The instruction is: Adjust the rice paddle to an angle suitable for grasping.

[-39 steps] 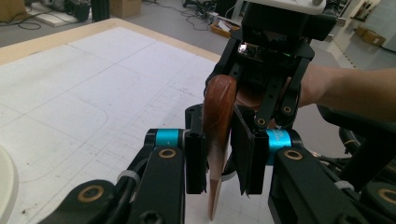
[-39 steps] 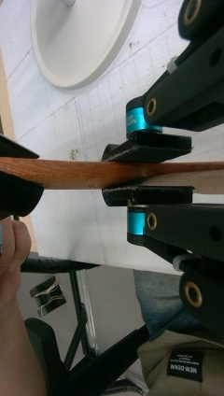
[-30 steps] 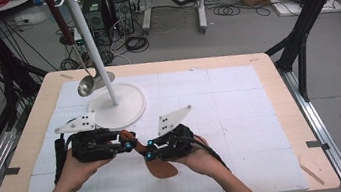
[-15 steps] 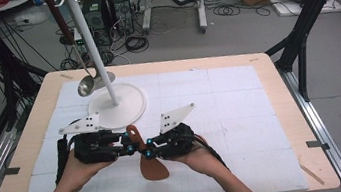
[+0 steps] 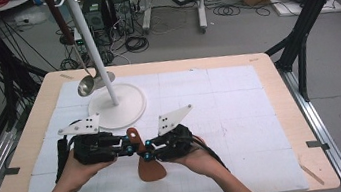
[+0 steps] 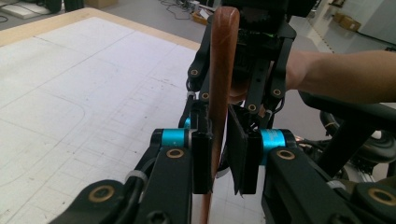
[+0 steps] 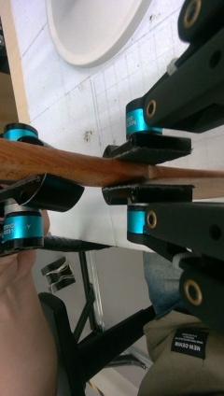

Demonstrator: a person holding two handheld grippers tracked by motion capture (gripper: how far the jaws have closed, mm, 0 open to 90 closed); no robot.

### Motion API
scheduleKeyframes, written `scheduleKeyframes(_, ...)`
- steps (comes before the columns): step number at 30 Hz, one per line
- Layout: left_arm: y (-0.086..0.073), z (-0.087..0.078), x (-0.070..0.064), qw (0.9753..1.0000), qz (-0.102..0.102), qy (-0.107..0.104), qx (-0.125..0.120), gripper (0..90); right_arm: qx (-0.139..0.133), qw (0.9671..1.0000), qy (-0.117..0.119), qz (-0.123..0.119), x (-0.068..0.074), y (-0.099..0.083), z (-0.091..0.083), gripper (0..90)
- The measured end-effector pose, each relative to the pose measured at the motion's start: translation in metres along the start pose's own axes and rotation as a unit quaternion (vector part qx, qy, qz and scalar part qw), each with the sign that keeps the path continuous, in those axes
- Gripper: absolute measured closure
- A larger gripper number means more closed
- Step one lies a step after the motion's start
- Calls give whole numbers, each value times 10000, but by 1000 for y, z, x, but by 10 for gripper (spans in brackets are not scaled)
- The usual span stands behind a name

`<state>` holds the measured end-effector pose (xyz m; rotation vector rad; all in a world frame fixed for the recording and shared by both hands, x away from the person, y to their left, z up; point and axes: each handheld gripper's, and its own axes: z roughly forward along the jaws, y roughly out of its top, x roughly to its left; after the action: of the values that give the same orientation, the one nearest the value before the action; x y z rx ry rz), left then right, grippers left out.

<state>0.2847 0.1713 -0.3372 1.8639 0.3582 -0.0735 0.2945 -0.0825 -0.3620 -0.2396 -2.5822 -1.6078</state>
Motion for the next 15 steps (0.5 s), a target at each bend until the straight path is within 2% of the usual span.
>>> scheduleKeyframes(5, 0, 0, 0, 10000, 29, -48, 23, 825, 47, 10000, 50, -16, 0, -1, 1, 770)
scheduleKeyframes(9, 0, -2, 1, 10000, 17, -43, 34, 826, 227, 9997, 50, -67, 0, -5, 3, 771)
scheduleKeyframes(15, 1, -6, 2, 10000, -38, -24, -77, 825, 456, 9989, 33, -91, -1, -14, 7, 778)
